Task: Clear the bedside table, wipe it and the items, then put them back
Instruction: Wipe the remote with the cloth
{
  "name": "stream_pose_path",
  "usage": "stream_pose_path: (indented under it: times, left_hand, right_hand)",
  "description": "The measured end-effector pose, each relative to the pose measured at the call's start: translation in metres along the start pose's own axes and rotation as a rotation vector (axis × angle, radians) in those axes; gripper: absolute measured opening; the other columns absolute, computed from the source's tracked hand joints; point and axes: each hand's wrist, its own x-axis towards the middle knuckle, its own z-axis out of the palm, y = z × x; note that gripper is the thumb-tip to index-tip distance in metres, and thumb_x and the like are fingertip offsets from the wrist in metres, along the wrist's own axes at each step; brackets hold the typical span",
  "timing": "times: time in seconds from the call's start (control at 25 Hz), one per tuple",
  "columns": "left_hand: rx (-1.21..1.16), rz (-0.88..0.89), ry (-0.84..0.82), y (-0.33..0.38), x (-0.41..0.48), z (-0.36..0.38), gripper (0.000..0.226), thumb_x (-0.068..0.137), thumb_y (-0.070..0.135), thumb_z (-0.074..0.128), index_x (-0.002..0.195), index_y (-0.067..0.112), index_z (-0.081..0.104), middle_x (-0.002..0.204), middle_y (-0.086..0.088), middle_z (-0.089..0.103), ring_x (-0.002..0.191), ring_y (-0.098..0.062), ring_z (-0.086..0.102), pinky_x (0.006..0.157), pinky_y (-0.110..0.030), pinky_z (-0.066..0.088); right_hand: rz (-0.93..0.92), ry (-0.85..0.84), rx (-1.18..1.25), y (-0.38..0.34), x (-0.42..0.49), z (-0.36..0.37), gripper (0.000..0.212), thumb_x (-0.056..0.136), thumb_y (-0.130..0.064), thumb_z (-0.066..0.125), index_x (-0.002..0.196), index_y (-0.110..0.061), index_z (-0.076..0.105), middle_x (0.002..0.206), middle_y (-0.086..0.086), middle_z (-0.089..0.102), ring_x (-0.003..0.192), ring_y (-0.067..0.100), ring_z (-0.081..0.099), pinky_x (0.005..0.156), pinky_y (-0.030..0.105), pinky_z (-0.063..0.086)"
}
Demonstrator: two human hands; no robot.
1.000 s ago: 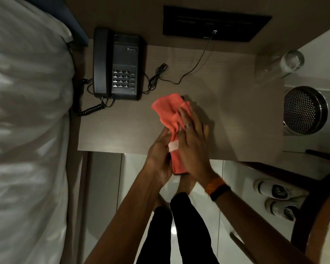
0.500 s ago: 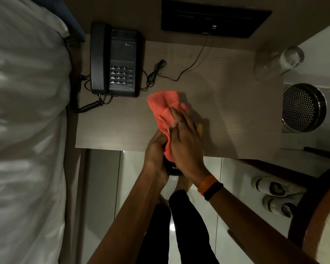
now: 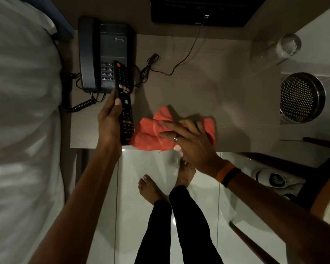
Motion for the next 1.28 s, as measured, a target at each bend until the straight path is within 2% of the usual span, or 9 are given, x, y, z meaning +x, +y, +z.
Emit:
stream_pose_path:
  times: [0.12, 0.2, 0.32, 0.44, 0.64, 0.76, 0.92, 1.12, 1.28]
  left_hand:
    - [0.012, 0.003, -0.061, -0.001, -0.001, 0.001, 0.041, 0.107, 0.021, 0.041, 0.147, 0.027, 0.049, 0.137, -0.002, 0.062, 0.118, -0.020, 0.063, 0.094, -0.037, 0.055]
    - [0.042, -0.060, -0.112, -0.014, -0.014, 0.013, 0.038, 0.107, 0.023, 0.042, 0.143, 0.026, 0.053, 0.119, 0.005, 0.071, 0.102, -0.015, 0.070, 0.086, -0.037, 0.059]
    - [0.022, -0.145, -0.177, -0.037, -0.024, 0.050, 0.035, 0.106, 0.023, 0.045, 0.137, 0.019, 0.059, 0.108, 0.001, 0.075, 0.092, -0.016, 0.074, 0.082, -0.039, 0.060]
    - [-0.041, -0.153, -0.263, -0.055, -0.037, 0.102, 0.030, 0.105, 0.020, 0.047, 0.130, 0.017, 0.063, 0.102, 0.003, 0.077, 0.088, -0.011, 0.074, 0.082, -0.038, 0.060]
    - [-0.018, -0.050, -0.295, -0.061, -0.034, 0.200, 0.030, 0.103, 0.010, 0.053, 0.129, 0.001, 0.064, 0.106, -0.008, 0.074, 0.084, -0.009, 0.074, 0.073, -0.025, 0.060]
    - [0.164, 0.039, -0.166, -0.064, -0.004, 0.234, 0.018, 0.097, 0.008, 0.063, 0.110, 0.006, 0.074, 0.088, 0.001, 0.076, 0.071, -0.001, 0.071, 0.069, -0.022, 0.059]
    - [0.390, 0.042, -0.080, -0.075, 0.037, 0.246, 0.012, 0.087, 0.014, 0.075, 0.098, 0.014, 0.078, 0.093, -0.008, 0.078, 0.086, -0.023, 0.074, 0.083, -0.047, 0.062]
    - [0.484, 0.084, -0.049, -0.080, 0.051, 0.250, 0.013, 0.087, 0.005, 0.076, 0.099, 0.006, 0.075, 0.087, -0.003, 0.072, 0.076, -0.015, 0.069, 0.050, -0.018, 0.057]
    - [0.419, 0.081, -0.060, -0.078, 0.051, 0.246, 0.009, 0.086, 0.000, 0.074, 0.091, 0.007, 0.072, 0.088, -0.005, 0.072, 0.073, -0.017, 0.069, 0.049, -0.016, 0.055]
  right_hand:
    - [-0.101, -0.184, -0.028, 0.031, 0.012, 0.028, 0.059, 0.083, -0.004, 0.061, 0.134, -0.033, 0.060, 0.159, -0.005, 0.041, 0.145, 0.028, 0.036, 0.113, 0.053, 0.023]
    - [-0.053, -0.133, 0.078, 0.035, 0.013, 0.031, 0.053, 0.086, -0.011, 0.064, 0.134, -0.032, 0.060, 0.157, -0.004, 0.044, 0.148, 0.024, 0.033, 0.120, 0.051, 0.015]
    - [0.385, 0.121, 0.652, 0.021, 0.009, 0.002, 0.034, 0.100, -0.021, 0.055, 0.133, -0.020, 0.062, 0.145, 0.002, 0.057, 0.139, 0.017, 0.047, 0.122, 0.045, 0.030]
    - [0.791, 0.252, 1.061, 0.032, 0.000, -0.025, 0.035, 0.103, -0.021, 0.053, 0.136, -0.011, 0.059, 0.131, 0.007, 0.067, 0.120, 0.017, 0.064, 0.108, 0.038, 0.051]
    - [0.947, 0.466, 1.060, 0.089, -0.012, -0.050, 0.033, 0.100, -0.017, 0.058, 0.131, -0.006, 0.062, 0.117, 0.006, 0.072, 0.096, 0.004, 0.071, 0.088, 0.028, 0.060]
    - [1.038, 0.469, 1.083, 0.130, 0.004, -0.048, 0.033, 0.097, -0.015, 0.063, 0.129, -0.005, 0.064, 0.118, 0.014, 0.073, 0.101, 0.020, 0.073, 0.091, 0.044, 0.061]
    - [1.064, 0.379, 1.103, 0.166, 0.022, -0.031, 0.032, 0.095, -0.009, 0.065, 0.126, 0.000, 0.065, 0.111, 0.018, 0.072, 0.094, 0.020, 0.066, 0.094, 0.047, 0.058]
    - [1.086, 0.427, 1.043, 0.172, 0.025, -0.007, 0.026, 0.091, -0.010, 0.070, 0.116, -0.001, 0.071, 0.110, 0.017, 0.075, 0.096, 0.027, 0.072, 0.089, 0.048, 0.061]
    - [1.065, 0.501, 0.943, 0.169, 0.027, -0.004, 0.022, 0.091, -0.010, 0.069, 0.111, 0.000, 0.072, 0.106, 0.017, 0.076, 0.095, 0.027, 0.073, 0.086, 0.046, 0.062]
